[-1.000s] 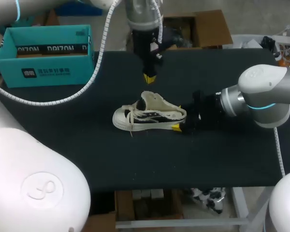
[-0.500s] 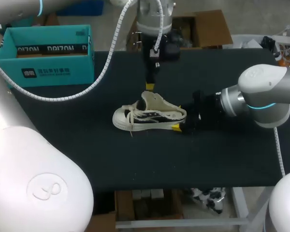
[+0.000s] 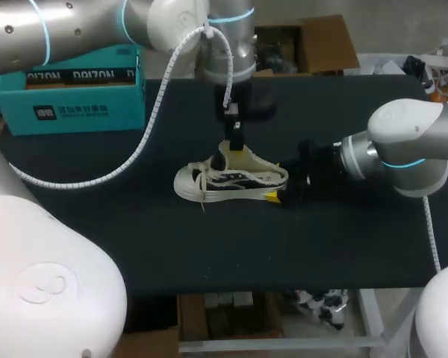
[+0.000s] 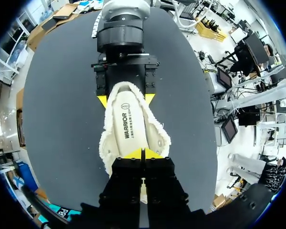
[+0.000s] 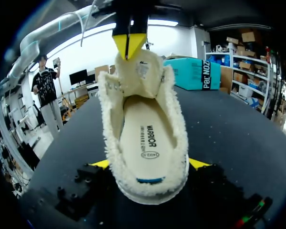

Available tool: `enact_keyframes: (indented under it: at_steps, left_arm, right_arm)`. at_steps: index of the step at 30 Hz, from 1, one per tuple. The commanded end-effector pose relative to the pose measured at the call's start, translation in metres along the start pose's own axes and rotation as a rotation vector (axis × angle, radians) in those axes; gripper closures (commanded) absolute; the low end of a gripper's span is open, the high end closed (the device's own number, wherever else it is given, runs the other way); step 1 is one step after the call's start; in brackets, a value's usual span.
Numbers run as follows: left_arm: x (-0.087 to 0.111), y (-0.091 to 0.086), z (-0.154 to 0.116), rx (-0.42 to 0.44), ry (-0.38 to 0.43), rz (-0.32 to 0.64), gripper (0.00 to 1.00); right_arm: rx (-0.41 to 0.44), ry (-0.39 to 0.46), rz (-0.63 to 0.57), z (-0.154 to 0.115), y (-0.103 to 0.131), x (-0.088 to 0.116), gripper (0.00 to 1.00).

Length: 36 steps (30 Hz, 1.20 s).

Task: Open the shoe tongue, take the insole out of the shoe, put the insole back into the shoe, and pack the shoe into the shoebox

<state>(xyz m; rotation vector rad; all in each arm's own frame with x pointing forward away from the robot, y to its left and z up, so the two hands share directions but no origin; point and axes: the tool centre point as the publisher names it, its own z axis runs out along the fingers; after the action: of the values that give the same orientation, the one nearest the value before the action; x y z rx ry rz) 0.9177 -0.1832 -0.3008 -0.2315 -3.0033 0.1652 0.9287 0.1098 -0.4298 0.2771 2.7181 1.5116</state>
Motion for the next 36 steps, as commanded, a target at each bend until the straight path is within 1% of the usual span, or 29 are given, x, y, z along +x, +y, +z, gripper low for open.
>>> enact_keyframes:
  at_steps: [1, 4, 9, 16, 23, 31, 34, 35, 36]
  left_arm:
    - [-0.001, 0.000, 0.021, 0.055, 0.013, -0.010, 1.00]
    - [-0.001, 0.000, 0.030, 0.055, 0.036, -0.003, 1.00]
    - [-0.001, -0.002, 0.044, 0.010, 0.054, 0.006, 1.00]
    - [-0.005, -0.003, 0.060, -0.028, 0.113, 0.003, 1.00]
    - [0.001, 0.008, 0.078, -0.030, 0.175, -0.021, 1.00]
    - [0.007, 0.006, 0.097, -0.057, 0.188, -0.031, 0.99]
    - [0.010, 0.006, 0.099, -0.064, 0.179, -0.032, 0.71]
    - [0.011, 0.006, 0.100, -0.066, 0.172, -0.034, 0.65]
    - [0.011, 0.006, 0.100, -0.068, 0.167, -0.036, 0.66]
  right_arm:
    - [-0.004, 0.003, -0.001, 0.003, -0.006, -0.004, 1.00]
    - [-0.004, 0.003, -0.001, 0.003, -0.006, -0.004, 1.00]
    - [-0.004, 0.003, -0.001, 0.003, -0.006, -0.004, 1.00]
    - [-0.004, 0.003, -0.001, 0.003, -0.006, -0.004, 1.00]
    - [-0.004, 0.003, -0.001, 0.003, -0.006, -0.004, 1.00]
    - [-0.004, 0.003, -0.001, 0.003, -0.006, -0.004, 1.00]
    - [-0.004, 0.003, -0.001, 0.003, -0.006, -0.004, 1.00]
    - [-0.004, 0.003, -0.001, 0.003, -0.006, -0.004, 1.00]
    - [-0.004, 0.003, -0.001, 0.003, -0.006, -0.004, 1.00]
